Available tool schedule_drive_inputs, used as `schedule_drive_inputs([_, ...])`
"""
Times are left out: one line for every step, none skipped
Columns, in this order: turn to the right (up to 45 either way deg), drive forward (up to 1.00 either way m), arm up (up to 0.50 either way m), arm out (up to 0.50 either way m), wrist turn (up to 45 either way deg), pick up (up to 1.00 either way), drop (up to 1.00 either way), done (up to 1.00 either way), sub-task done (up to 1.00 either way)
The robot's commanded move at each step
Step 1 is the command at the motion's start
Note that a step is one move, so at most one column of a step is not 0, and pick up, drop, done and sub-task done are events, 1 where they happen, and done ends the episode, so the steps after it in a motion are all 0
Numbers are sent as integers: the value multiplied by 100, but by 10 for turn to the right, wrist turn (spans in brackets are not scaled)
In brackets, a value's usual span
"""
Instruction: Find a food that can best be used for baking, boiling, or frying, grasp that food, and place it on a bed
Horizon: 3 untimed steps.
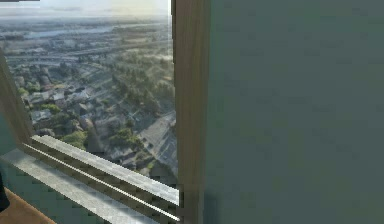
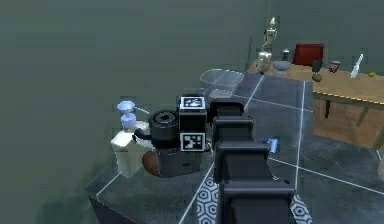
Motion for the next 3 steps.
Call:
schedule_drive_inputs([0, 0, -12, 0, 0, 0, 0, 0, 0])
schedule_drive_inputs([0, 0, 0, 0, 0, 100, 0, 0, 0])
schedule_drive_inputs([0, 0, 10, 0, 0, 0, 0, 0, 0])
